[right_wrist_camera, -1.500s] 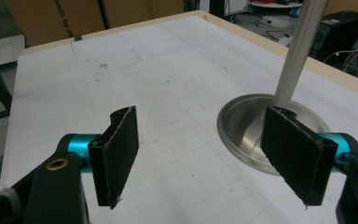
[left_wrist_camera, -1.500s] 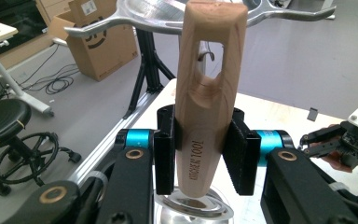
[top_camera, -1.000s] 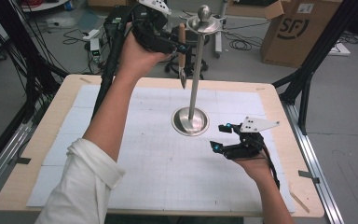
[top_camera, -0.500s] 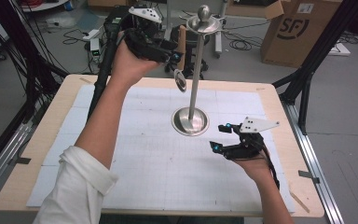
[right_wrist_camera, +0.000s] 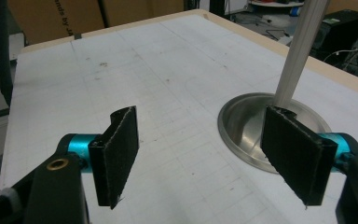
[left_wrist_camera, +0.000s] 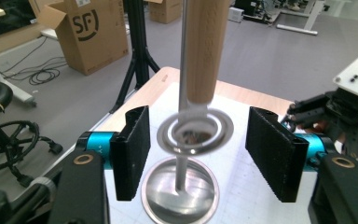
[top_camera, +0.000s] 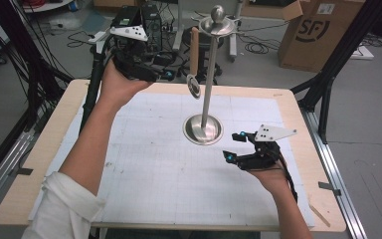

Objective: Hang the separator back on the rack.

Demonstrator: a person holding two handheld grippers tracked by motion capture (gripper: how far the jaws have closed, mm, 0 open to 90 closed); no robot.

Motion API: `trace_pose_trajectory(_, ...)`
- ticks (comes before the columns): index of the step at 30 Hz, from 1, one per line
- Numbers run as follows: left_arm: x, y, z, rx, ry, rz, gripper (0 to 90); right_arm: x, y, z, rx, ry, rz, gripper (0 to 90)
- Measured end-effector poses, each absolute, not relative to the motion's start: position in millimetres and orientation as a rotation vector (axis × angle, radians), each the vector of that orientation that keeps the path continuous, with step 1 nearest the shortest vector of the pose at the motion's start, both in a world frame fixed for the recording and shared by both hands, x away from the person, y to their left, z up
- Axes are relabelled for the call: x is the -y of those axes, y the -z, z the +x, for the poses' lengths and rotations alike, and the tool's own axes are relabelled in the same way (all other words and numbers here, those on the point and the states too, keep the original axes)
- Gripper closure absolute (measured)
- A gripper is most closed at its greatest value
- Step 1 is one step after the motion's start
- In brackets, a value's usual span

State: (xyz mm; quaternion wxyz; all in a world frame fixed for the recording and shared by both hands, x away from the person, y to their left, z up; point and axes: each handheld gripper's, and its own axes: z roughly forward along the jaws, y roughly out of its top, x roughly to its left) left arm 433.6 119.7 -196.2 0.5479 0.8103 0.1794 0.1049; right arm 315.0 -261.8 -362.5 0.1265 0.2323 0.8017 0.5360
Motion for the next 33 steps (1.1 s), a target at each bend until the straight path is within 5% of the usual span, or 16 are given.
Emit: trace_pose_trajectory(33, -170.9, 283.3, 368.7, -0.43, -0.208, 1.855, 13.0, 263.9, 362.8, 317.9, -2.325, -1.561, 0.692, 26.5)
